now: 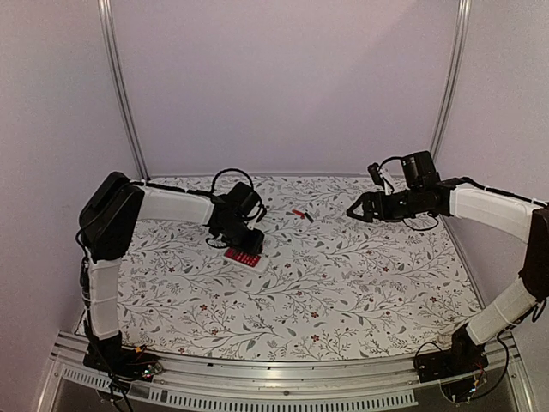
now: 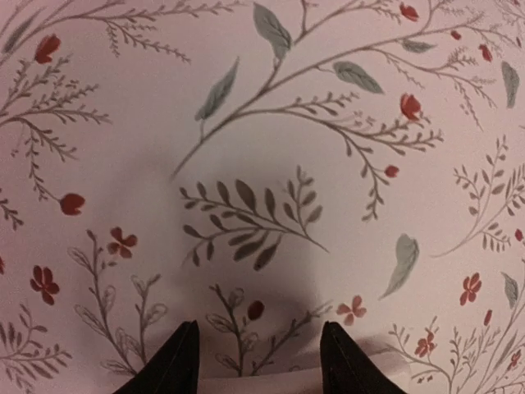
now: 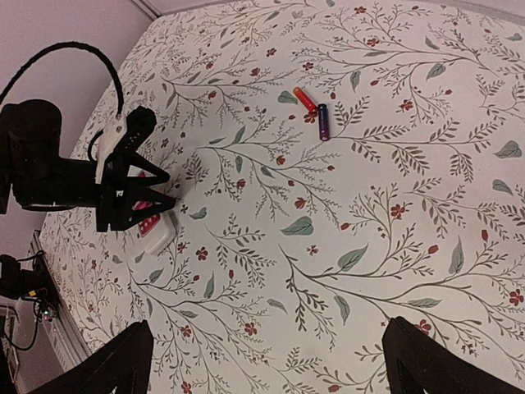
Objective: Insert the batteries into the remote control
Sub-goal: Move the remote control to the center of the board.
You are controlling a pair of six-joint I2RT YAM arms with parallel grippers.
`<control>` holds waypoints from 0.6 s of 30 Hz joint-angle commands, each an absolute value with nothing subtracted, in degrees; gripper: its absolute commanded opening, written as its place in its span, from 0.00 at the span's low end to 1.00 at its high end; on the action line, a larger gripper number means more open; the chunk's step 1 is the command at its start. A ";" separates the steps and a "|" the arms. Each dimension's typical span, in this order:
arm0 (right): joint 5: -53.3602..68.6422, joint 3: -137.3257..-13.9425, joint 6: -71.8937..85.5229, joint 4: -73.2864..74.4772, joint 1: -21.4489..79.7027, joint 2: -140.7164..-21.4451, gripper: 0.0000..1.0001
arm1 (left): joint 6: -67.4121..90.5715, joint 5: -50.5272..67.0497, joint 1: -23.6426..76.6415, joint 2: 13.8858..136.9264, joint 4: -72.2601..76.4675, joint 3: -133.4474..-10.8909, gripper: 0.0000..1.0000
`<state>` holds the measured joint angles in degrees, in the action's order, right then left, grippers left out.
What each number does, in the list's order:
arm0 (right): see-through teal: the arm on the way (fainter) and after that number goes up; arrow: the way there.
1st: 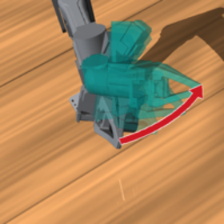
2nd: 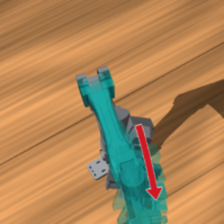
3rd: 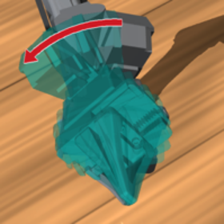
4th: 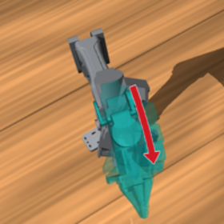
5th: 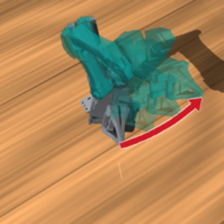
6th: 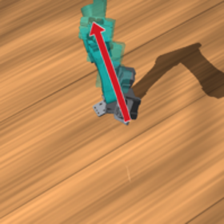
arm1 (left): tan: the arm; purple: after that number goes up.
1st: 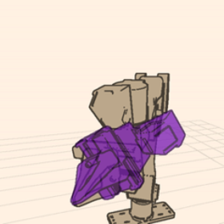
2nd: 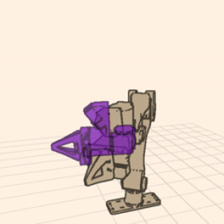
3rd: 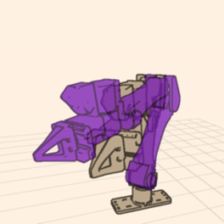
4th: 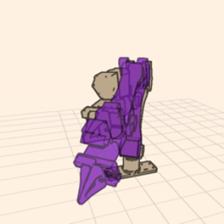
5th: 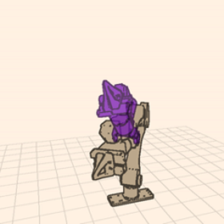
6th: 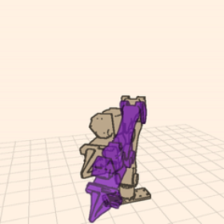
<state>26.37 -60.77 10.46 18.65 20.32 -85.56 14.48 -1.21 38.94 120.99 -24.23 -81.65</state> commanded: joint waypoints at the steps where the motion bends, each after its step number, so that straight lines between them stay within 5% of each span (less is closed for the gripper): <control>1: 24.12 -63.73 7.27 24.42 24.57 -85.19 0.99 | 17.00 4.00 43.36 114.28 -22.84 -73.07 0.51; 9: 16.75 -70.81 2.72 34.51 33.21 -87.64 0.99 | 21.91 0.33 37.00 94.74 -21.06 -65.58 0.71; 14: 11.97 -79.56 0.87 41.34 41.03 -94.06 0.99 | 26.82 -3.77 32.48 85.61 -20.62 -61.23 0.98; 18: 8.28 -89.14 0.62 48.01 48.68 -102.18 0.99 | 30.70 -7.81 30.15 79.24 -18.87 -55.91 1.00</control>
